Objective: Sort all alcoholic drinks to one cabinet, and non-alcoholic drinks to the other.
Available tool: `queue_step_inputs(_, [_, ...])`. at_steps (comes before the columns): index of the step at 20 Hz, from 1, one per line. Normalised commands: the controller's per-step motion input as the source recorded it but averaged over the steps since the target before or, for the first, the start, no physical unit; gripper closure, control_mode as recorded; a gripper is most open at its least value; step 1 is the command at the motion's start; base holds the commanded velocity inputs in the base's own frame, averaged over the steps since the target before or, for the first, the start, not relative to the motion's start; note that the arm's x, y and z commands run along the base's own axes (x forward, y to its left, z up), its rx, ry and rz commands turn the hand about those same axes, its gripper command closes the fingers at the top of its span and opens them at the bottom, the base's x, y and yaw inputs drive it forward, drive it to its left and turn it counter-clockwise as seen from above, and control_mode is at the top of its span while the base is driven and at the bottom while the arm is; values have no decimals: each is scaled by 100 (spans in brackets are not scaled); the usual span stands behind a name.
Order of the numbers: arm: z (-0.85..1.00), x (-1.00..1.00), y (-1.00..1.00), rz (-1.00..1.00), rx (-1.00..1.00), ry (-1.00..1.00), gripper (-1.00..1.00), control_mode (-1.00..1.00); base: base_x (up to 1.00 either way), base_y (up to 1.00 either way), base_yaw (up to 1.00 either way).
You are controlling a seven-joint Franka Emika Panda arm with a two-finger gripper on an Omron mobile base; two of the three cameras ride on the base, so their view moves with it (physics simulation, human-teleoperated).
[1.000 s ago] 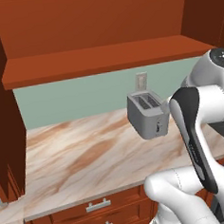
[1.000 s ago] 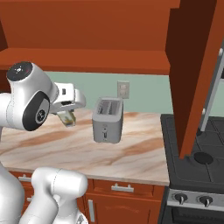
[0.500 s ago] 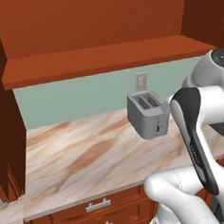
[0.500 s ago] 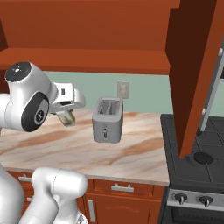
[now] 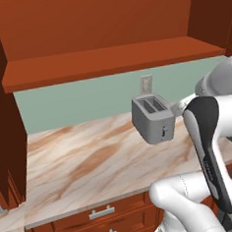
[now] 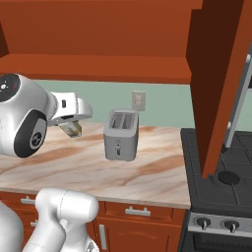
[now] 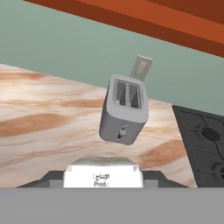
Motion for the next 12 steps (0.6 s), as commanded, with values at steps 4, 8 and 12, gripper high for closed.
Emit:
queue_step_inputs(4, [31, -2, 0, 0, 0, -5, 100, -100, 0, 0, 0])
queue_step_inputs(8, [31, 0, 0, 0, 0, -2, 100, -100, 0, 0, 0])
queue_step_inputs(12, [30, 0, 0, -2, 0, -3, 100, -100, 0, 0, 0])
